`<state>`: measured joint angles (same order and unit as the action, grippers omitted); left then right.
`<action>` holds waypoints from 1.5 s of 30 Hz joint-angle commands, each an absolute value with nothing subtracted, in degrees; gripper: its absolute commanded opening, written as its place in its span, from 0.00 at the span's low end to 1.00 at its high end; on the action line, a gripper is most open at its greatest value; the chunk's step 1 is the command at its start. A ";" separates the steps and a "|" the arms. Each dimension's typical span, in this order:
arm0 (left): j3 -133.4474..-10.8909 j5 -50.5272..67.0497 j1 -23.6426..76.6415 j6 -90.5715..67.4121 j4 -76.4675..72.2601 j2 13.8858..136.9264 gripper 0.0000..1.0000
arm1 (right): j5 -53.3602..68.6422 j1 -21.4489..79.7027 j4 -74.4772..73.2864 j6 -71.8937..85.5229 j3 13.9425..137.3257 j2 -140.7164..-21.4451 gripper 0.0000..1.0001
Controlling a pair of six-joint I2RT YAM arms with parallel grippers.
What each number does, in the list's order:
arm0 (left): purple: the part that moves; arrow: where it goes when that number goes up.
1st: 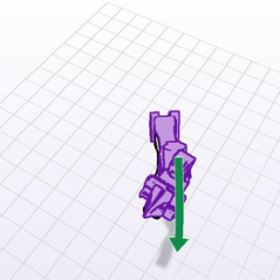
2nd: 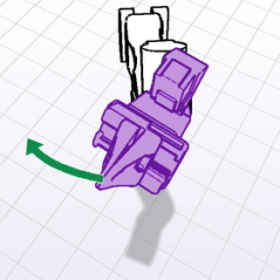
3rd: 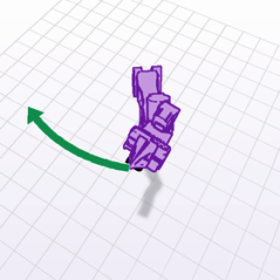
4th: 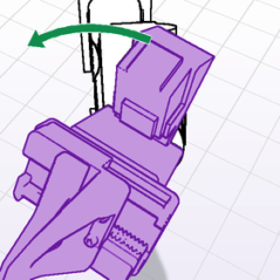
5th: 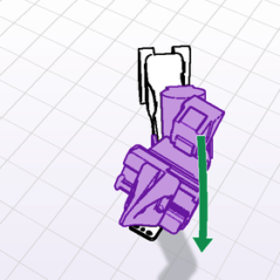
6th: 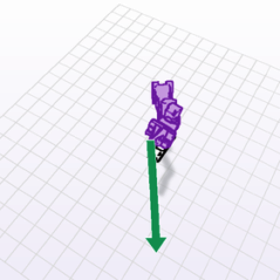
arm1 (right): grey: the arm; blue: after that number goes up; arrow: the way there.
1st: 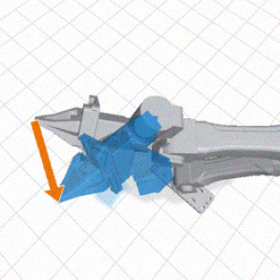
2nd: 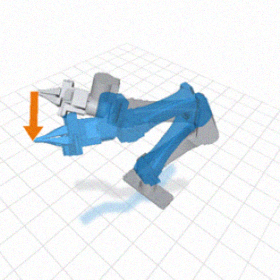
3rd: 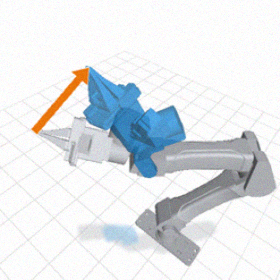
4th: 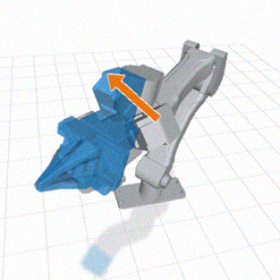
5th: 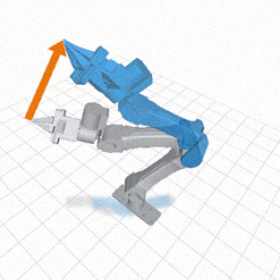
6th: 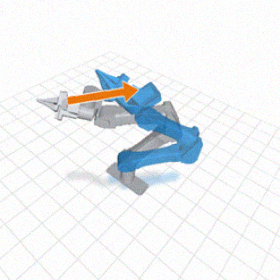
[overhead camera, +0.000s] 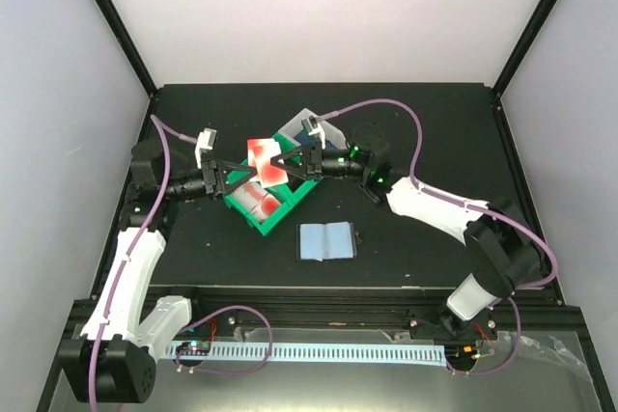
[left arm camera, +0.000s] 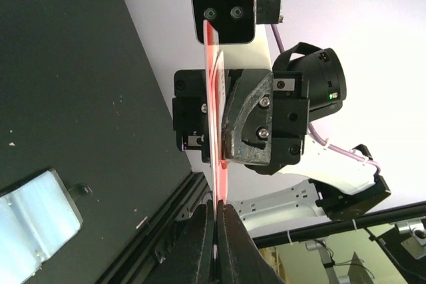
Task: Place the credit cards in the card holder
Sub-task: Pick up the credit card from the storage box, then insert the credit card into the card holder.
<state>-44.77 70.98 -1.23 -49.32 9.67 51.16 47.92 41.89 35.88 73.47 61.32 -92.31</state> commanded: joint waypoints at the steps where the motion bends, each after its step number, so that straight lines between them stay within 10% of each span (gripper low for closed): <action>1: -47.72 68.73 -4.18 -46.85 10.45 50.13 0.02 | 46.08 36.00 37.34 73.15 56.09 -88.68 0.01; 19: -48.30 69.17 -6.41 -43.28 13.41 50.00 0.02 | 55.13 28.71 38.22 68.90 45.75 -81.42 0.01; 24: -46.43 67.12 -5.39 -41.04 14.15 48.54 0.02 | 48.29 28.31 17.05 55.08 47.31 -76.19 0.01; 45: -31.21 31.67 31.19 -35.22 20.47 47.18 0.02 | 12.56 29.36 -9.41 50.44 25.05 -49.77 0.01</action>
